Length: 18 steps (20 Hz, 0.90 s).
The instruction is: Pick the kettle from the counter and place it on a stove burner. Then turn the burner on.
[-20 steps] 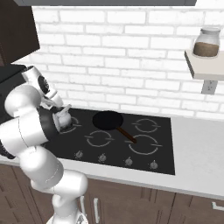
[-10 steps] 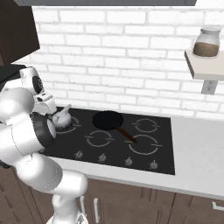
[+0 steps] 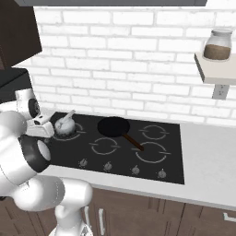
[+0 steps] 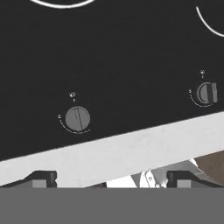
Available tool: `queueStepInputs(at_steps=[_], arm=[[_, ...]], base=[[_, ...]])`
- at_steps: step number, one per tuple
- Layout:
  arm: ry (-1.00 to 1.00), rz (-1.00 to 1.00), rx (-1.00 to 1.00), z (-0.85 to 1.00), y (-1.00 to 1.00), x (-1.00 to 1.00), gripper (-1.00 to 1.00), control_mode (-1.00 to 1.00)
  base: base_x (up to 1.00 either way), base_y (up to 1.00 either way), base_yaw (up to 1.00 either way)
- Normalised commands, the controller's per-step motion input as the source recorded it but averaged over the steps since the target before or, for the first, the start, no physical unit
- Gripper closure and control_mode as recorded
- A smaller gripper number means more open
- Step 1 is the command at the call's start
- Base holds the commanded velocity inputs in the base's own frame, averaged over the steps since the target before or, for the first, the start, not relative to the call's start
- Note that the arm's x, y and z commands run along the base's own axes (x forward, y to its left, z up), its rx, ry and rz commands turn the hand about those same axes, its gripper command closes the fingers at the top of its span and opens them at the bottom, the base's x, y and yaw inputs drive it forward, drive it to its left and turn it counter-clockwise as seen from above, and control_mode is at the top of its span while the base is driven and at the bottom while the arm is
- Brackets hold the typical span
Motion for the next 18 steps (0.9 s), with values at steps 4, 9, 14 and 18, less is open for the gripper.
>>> queueStepInputs(at_steps=[4, 9, 14, 18], arm=[[0.0, 0.09, 0.08, -0.11, 0.04, -0.21, -1.0, -1.0], [0.07, 0.0, 0.11, -0.02, 0.0, 0.19, -1.0, -1.0], [0.14, 0.0, 0.02, -0.09, 0.04, 0.25, -1.0, -1.0], [0.14, 0.0, -0.02, -0.29, 0.2, 0.31, -1.0, -1.0]], base=[[0.0, 0.0, 0.0], [0.0, 0.0, 0.0], [0.0, 0.0, 0.0], [0.0, 0.0, 0.0]])
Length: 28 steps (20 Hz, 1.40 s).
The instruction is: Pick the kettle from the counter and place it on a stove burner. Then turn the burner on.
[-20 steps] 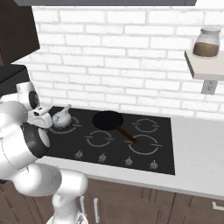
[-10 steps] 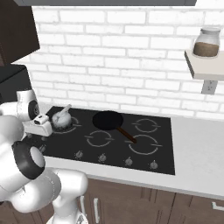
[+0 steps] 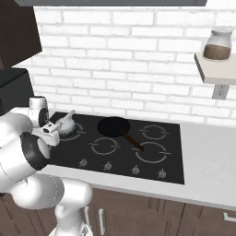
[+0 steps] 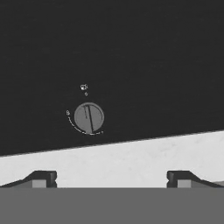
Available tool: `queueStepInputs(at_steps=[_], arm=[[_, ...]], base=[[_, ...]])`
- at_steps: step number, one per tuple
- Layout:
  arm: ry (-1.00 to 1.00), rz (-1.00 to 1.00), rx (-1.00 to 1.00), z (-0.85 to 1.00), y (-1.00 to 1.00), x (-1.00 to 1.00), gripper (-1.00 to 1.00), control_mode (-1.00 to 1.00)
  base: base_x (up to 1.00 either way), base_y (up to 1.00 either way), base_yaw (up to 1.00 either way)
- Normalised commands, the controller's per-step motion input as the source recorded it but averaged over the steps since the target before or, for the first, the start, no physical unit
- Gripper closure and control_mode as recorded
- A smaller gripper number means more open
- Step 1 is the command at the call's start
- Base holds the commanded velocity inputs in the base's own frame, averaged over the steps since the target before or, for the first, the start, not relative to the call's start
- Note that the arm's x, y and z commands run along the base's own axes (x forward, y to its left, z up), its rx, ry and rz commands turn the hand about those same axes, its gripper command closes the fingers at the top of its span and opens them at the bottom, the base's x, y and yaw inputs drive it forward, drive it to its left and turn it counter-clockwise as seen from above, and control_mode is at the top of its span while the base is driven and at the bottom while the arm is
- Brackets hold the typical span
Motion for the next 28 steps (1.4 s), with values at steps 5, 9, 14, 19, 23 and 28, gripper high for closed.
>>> queueStepInputs(at_steps=[5, 9, 14, 19, 23, 28], arm=[[0.1, 0.0, -0.04, -0.3, 0.3, 0.25, -1.0, -1.0], [0.0, 0.0, -0.02, -0.12, 0.04, 0.0, -1.0, -1.0], [0.0, 0.0, -0.02, -0.42, 0.0, 0.01, -1.0, -1.0], [-0.01, 0.0, 0.0, -0.32, 0.0, -0.04, -1.0, -1.0], [-0.06, 0.0, 0.0, -0.36, 0.0, -0.16, -1.0, -1.0], [-0.01, 0.0, 0.0, -0.07, 0.0, -0.1, -1.0, -1.0]], base=[[0.0, 0.0, 0.0], [0.0, 0.0, 0.0], [0.0, 0.0, 0.0], [0.0, 0.0, 0.0], [0.0, 0.0, 0.0], [0.0, 0.0, 0.0]])
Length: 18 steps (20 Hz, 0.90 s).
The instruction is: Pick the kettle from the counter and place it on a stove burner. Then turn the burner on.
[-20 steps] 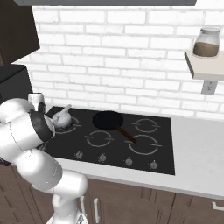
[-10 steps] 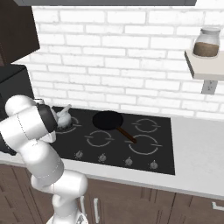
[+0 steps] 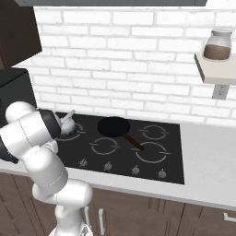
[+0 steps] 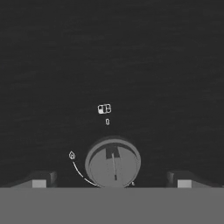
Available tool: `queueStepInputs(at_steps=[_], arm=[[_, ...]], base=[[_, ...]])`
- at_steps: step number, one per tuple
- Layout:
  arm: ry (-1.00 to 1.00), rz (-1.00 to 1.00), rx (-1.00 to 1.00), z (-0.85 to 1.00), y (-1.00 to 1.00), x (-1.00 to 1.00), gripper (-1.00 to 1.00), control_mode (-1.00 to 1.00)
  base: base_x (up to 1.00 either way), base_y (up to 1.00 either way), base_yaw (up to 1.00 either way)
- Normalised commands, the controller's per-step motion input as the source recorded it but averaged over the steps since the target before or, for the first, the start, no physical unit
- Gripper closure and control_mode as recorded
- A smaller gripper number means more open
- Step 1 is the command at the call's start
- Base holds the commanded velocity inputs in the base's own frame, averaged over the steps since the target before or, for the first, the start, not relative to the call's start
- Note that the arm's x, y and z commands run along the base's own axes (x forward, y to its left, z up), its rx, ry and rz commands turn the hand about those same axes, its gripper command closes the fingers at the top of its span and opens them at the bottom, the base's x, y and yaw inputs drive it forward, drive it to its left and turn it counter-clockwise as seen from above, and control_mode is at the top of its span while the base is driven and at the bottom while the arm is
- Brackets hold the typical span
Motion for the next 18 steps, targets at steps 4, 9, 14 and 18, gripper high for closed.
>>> queueStepInputs(at_steps=[4, 9, 14, 18], arm=[[-0.04, 0.0, 0.0, -0.01, 0.0, -0.08, -1.0, -1.0], [-0.01, 0.0, 0.0, -0.02, 0.0, 0.12, -1.0, -1.0], [-0.06, 0.0, 0.0, -0.03, 0.0, 0.07, -1.0, -1.0], [-0.02, 0.0, 0.0, -0.07, 0.0, 0.04, -1.0, -1.0]], base=[[0.0, 0.0, 0.0], [0.0, 0.0, 0.0], [0.0, 0.0, 0.0], [0.0, 0.0, 0.0]])
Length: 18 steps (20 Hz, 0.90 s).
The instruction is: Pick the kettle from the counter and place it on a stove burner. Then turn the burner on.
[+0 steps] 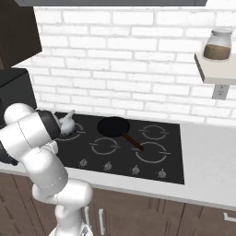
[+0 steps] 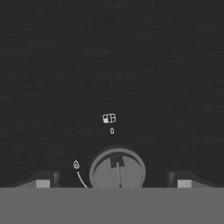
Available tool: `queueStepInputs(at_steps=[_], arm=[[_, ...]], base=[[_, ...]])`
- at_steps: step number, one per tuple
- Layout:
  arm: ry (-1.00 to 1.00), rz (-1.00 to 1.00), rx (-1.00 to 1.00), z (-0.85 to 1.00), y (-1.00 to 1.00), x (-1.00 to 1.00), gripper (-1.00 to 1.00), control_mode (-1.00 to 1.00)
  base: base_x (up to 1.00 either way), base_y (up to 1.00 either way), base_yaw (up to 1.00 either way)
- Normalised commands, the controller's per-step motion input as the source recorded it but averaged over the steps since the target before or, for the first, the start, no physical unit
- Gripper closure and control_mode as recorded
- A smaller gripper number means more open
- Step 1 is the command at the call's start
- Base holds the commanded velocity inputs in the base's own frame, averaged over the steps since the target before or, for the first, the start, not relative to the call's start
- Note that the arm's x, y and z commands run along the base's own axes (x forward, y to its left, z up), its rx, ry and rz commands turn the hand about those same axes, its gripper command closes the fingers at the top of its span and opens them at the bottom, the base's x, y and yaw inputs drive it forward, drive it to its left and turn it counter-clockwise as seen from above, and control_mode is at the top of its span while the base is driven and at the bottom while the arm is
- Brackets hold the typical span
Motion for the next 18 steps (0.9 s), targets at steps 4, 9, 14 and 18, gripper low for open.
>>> queueStepInputs(at_steps=[4, 9, 14, 18], arm=[[-0.04, 0.0, 0.0, -0.03, 0.0, 0.01, -1.0, -1.0], [-0.01, 0.0, 0.0, -0.15, 0.0, 0.0, -1.0, -1.0], [0.0, 0.0, 0.0, -0.12, 0.0, 0.0, -1.0, -1.0], [0.0, 0.0, 0.0, -0.04, 0.0, 0.0, 1.0, -1.0]], base=[[0.0, 0.0, 0.0], [0.0, 0.0, 0.0], [0.0, 0.0, 0.0], [0.0, 0.0, 0.0]])
